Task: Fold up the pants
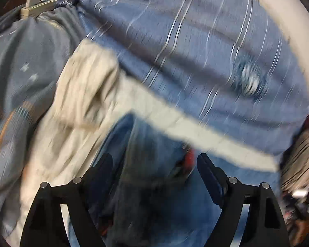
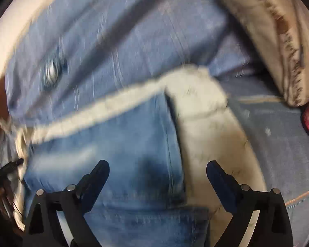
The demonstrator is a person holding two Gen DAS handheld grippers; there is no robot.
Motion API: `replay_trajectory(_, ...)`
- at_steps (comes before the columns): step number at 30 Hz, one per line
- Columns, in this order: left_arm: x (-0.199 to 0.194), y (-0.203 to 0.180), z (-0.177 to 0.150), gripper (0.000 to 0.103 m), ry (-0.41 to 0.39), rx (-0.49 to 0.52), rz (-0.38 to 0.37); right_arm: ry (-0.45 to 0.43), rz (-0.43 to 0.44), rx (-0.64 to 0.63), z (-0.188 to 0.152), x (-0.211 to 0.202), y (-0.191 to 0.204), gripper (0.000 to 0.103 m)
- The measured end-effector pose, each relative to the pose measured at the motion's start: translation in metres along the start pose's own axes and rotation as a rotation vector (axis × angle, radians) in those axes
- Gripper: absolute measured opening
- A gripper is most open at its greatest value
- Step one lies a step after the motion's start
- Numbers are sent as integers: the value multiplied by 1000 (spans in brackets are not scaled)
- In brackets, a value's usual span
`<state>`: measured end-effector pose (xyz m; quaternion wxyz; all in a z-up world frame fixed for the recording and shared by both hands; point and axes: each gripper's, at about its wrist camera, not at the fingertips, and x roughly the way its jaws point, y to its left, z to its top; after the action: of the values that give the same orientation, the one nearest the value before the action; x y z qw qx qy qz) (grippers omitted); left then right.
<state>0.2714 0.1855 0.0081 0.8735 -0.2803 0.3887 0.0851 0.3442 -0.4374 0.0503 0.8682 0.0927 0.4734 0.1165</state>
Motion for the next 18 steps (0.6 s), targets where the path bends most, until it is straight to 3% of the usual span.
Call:
replay_trajectory(3, 26, -2, 21, 81, 47, -22, -44, -3, 45, 43, 11, 8, -4, 97)
replay_trajectory(4, 41, -3, 25, 72, 93, -33, -49, 1, 71, 54, 15, 11, -4, 97)
replay_trajectory(5, 48, -1, 27, 56, 128, -45, -46, -11, 90, 64, 17, 15, -3, 97)
replay_trajectory(7, 67, 3, 29, 43, 179, -80, -32, -24, 100, 68, 26, 21, -1, 97)
replay_trajectory(11, 79, 14, 27, 41, 197, -111, -3, -28, 110, 65, 41, 31, 4, 97)
replay_trajectory(14, 59, 13, 27, 40, 134, -124, -12, -28, 64, 51, 58, 42, 3, 97)
replay_trajectory(15, 46, 12, 26, 44, 96, -115, -11, -31, 73, 66, 61, 43, 0, 97)
replay_trajectory(17, 33, 7, 28, 69, 36, -51, 30, -28, 101, 92, 64, 44, -4, 97)
replay_trajectory(18, 34, 6, 28, 69, 32, -31, 70, -23, 95, 86, 65, 47, -4, 97)
